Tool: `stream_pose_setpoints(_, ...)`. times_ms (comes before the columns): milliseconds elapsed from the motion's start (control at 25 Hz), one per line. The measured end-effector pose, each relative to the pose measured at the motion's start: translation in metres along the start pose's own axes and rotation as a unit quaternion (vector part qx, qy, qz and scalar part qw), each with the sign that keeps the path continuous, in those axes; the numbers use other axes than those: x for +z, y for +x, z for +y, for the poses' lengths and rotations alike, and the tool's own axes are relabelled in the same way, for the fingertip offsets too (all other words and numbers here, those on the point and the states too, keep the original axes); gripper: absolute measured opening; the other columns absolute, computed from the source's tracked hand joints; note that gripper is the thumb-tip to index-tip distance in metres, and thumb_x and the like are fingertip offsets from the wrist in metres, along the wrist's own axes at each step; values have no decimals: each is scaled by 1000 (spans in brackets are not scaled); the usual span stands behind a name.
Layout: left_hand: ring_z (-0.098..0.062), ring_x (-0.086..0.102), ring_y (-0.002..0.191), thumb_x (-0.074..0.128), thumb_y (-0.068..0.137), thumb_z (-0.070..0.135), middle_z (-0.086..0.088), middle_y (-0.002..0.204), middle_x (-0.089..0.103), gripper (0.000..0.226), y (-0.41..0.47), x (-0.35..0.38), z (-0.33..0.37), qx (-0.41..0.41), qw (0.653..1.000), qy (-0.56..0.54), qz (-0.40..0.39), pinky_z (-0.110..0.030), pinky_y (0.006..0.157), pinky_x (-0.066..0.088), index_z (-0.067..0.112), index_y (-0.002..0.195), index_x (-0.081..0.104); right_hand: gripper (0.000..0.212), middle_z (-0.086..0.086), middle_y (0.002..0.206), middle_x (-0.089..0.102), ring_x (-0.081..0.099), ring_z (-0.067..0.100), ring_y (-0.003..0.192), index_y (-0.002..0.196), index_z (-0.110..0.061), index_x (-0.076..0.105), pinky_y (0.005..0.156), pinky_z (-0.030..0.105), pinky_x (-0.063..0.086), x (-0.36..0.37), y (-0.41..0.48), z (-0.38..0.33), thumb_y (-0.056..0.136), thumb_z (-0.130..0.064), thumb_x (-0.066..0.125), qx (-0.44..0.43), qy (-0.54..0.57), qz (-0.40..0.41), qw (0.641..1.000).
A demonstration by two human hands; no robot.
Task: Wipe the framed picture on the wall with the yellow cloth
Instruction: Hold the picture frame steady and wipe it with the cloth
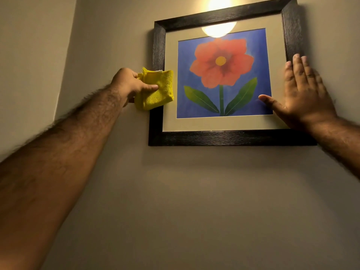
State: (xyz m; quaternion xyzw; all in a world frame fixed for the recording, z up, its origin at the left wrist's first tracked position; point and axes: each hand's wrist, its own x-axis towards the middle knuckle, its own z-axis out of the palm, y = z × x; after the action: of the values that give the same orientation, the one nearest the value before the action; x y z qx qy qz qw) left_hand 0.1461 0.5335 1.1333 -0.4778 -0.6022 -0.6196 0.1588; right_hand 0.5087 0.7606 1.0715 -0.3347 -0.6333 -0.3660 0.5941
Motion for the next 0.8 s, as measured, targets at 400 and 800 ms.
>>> stream_pose_setpoints(400, -22, 59, 110, 86, 74, 40, -8, 127, 66, 59, -28, 3, 1, 38, 997, 4, 70, -46, 95, 58, 13, 122, 63, 110, 21, 172, 5, 4, 33, 160, 161, -1, 9, 130, 47, 5, -31, -1, -53, 89, -83, 20, -1, 40, -16, 999)
stream_pose_setpoints(800, -24, 65, 110, 87, 74, 35, -3, 128, 67, 72, -88, -61, -47, -15, 989, -150, 0, -41, 76, 63, 16, 137, 57, 63, 13, 123, 73, 72, 28, 112, 128, -6, 64, 93, 42, 62, -56, -18, -294, 85, -51, 74, 149, 653, -292, 683)
